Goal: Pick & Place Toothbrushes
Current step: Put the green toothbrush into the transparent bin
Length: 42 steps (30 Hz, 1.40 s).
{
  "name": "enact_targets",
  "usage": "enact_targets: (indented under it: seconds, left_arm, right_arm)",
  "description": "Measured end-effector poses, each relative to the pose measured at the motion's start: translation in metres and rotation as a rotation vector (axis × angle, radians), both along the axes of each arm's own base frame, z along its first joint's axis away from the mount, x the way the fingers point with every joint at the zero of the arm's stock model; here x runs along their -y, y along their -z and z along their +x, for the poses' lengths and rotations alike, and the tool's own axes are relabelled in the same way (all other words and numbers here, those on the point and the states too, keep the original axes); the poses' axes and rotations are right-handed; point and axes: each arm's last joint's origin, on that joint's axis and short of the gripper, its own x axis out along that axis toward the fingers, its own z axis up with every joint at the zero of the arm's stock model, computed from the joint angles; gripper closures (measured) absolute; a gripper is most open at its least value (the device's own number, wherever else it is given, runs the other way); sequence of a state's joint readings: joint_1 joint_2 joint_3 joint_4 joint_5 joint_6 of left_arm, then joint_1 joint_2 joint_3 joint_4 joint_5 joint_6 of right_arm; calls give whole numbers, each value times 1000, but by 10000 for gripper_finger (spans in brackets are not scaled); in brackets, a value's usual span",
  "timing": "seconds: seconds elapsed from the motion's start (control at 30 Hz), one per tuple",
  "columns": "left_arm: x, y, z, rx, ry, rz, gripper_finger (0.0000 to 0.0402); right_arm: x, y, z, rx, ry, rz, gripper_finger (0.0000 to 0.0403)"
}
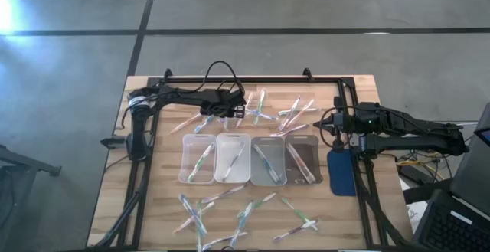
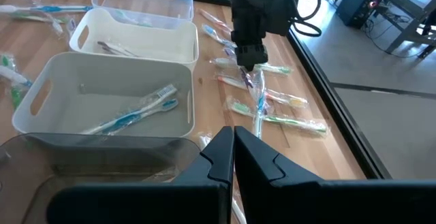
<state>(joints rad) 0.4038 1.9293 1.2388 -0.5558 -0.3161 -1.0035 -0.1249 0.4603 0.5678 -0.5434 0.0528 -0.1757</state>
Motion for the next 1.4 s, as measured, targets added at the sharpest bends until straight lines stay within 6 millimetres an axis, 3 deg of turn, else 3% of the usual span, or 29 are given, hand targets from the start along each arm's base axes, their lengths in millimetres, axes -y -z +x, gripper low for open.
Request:
enact_targets:
  seconds: [0.13,0.43,0.87,1.1,1.4]
  left_arm:
    - [0,0,0,1,-1,4,351]
    - [0,-1,0,5,0,6,344]
    - [3,-23,-2,12,30,113,348]
    - [12,-29,5,-91,170,300,351]
    - [27,-32,11,-365,527,451,351]
  right_arm:
    - [0,0,0,0,0,0,394]
    - [0,0,0,0,0,0,394]
    - [0,0,0,0,0,0,394]
    - [0,0,0,0,0,0,394]
    - [0,0,0,0,0,0,394]
